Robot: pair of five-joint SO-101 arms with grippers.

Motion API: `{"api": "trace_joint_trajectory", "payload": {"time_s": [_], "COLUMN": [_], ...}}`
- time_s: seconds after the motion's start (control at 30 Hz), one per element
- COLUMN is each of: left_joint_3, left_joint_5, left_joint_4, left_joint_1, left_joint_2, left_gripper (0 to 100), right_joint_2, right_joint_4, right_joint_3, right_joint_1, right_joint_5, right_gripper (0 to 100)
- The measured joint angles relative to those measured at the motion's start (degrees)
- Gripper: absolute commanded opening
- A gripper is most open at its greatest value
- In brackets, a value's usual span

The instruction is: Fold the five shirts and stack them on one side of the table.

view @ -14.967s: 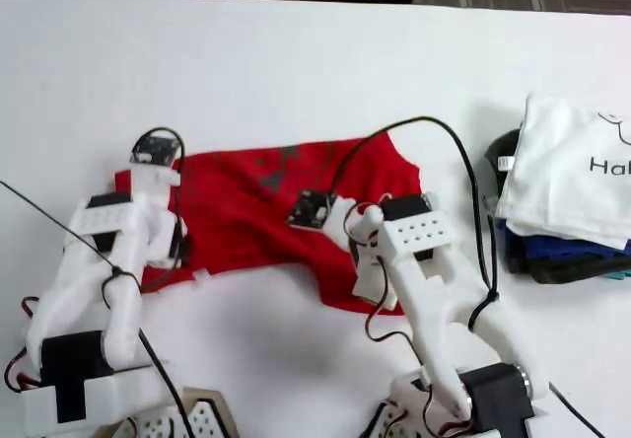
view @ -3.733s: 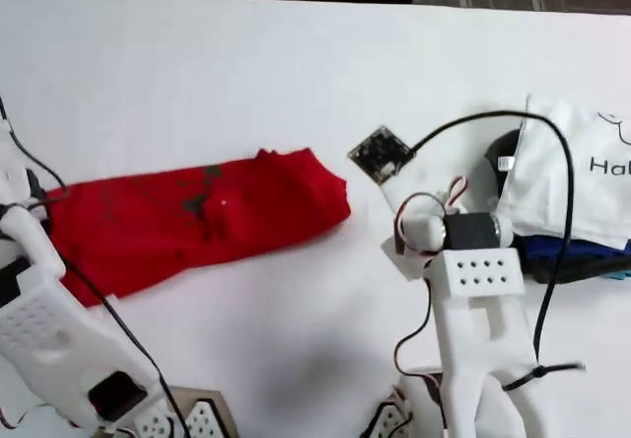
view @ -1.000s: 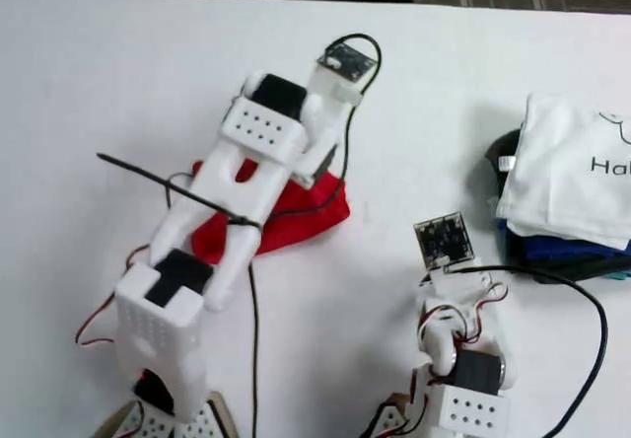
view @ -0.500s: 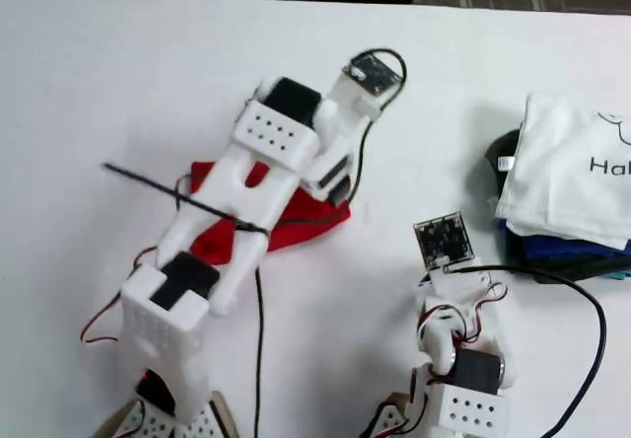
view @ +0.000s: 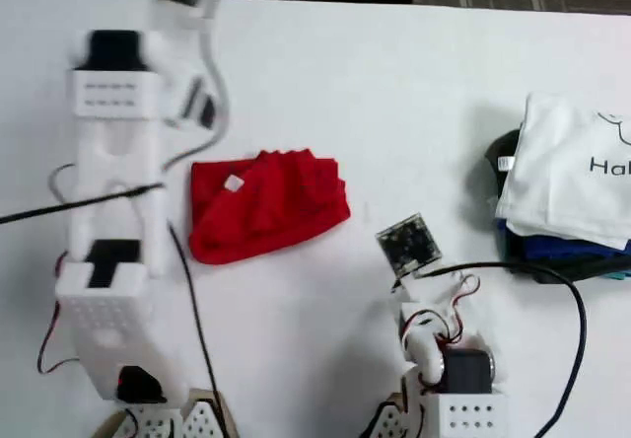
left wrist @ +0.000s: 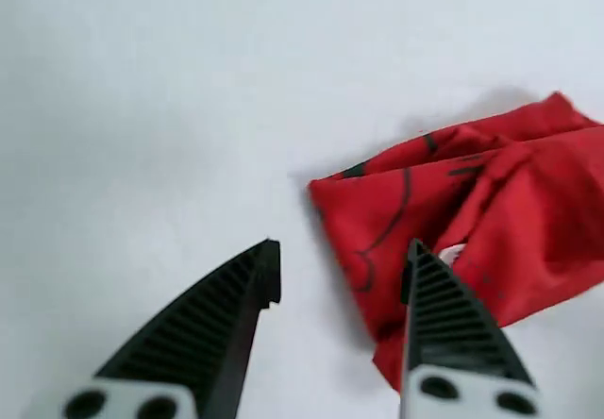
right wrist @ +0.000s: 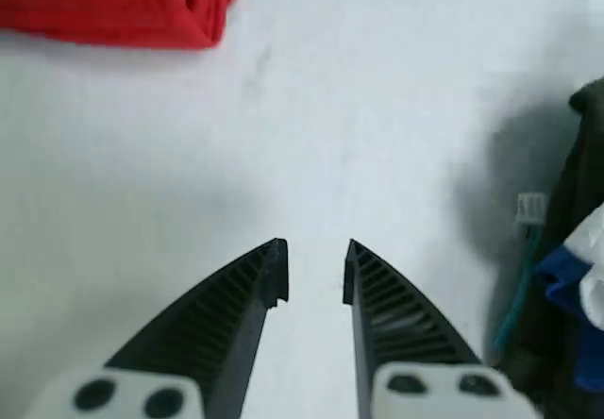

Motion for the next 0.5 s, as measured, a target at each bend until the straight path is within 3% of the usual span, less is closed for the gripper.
{"api": "trace_joint_trajectory", "payload": {"time_s": [0.2,0.5], "left_joint_3": [3.7,3.9], "left_joint_5": [-0.3,-0.4], "left_joint_4": [0.0,0.0], "left_joint_1": [-10.3,-17.5], "left_joint_2": [0.0,0.0], "left_gripper": [23,23], "right_joint_2": [12.8,58.2], "right_joint_4": [-4.8,-4.8], "right_joint_3": [-9.5,-44.4], "right_joint_1": [-2.3,-12.7], "right_joint_5": [0.0,0.0], "right_gripper": [10.8,11.0]}}
